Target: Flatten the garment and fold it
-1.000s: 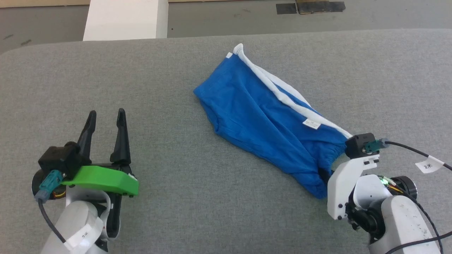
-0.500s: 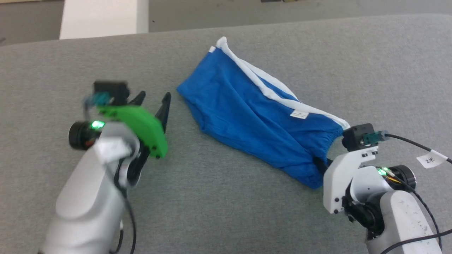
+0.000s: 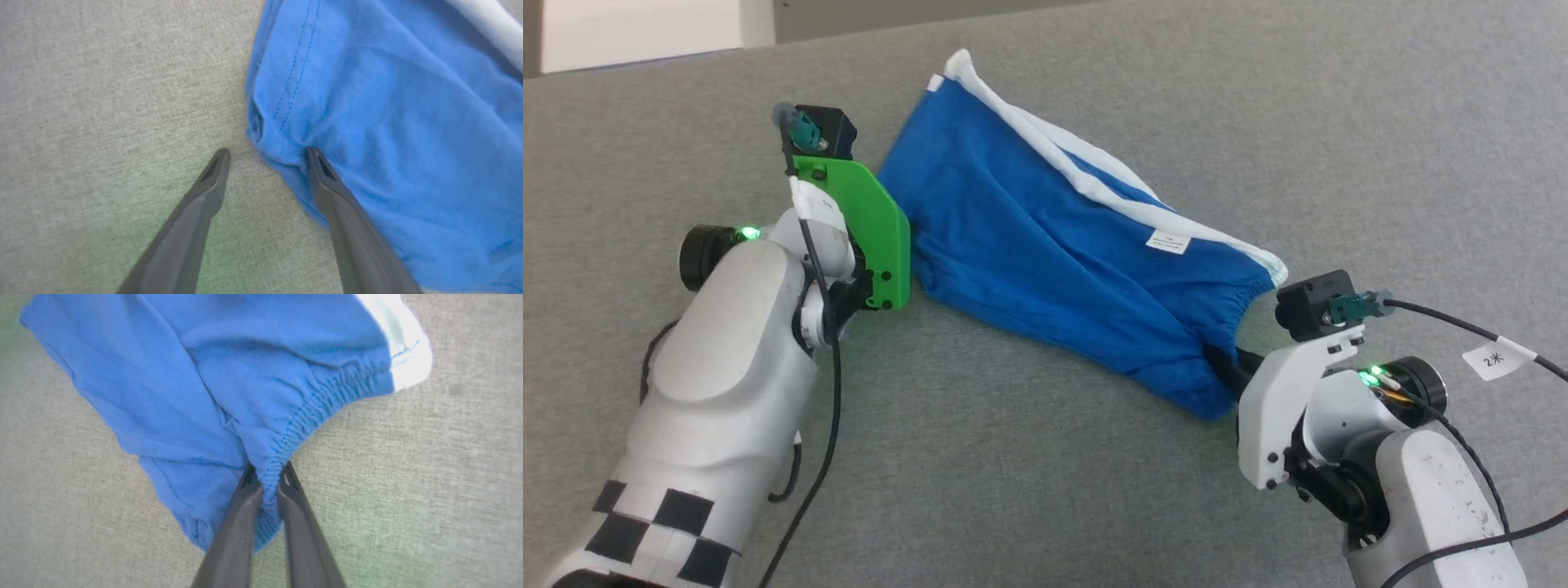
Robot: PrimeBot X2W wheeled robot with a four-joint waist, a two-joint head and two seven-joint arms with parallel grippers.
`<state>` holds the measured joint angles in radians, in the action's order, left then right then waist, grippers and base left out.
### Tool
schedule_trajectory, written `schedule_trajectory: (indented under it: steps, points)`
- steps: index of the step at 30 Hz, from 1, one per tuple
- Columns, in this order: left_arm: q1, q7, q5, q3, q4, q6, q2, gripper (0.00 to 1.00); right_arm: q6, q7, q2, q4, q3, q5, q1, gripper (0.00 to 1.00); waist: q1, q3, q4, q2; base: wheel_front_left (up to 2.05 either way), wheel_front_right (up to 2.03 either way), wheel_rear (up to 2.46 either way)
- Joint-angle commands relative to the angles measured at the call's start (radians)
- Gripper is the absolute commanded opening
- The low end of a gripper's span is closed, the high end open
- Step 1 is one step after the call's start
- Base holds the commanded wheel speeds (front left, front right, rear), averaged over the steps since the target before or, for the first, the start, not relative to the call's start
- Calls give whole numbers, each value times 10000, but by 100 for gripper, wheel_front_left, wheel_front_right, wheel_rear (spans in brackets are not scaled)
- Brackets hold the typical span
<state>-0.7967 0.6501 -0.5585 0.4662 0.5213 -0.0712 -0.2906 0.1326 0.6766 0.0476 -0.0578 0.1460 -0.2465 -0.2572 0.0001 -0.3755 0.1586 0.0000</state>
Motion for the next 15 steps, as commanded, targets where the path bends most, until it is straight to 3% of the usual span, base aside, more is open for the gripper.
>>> schedule_trajectory:
  steps: [1, 2, 3, 5, 15]
  points:
    - [-39, 123, 67, 73, 192, 39, -76, 100, -19, -33, 26, -64, 1, -19, -104, 0, -1, -212, 208, 0, 0, 0, 0]
    - [5, 237, 26, 98, 292, 56, -78, 100, -19, -48, 26, -72, 8, -25, -109, 0, -1, -226, 225, 0, 0, 0, 0]
    - [62, 354, -36, 131, 368, 116, -75, 49, -19, -60, 26, -83, 12, -28, -110, 0, -1, -241, 240, 0, 0, 0, 0]
    - [161, 343, -146, 124, 399, 197, -49, 0, -19, -78, 26, -105, 0, -33, -107, 0, -1, -248, 241, 0, 0, 0, 0]
    - [710, -441, -1117, -603, 193, 464, 100, 0, -19, 6, 26, -224, -241, -186, -74, 0, -1, 258, -232, 0, 0, 0, 0]
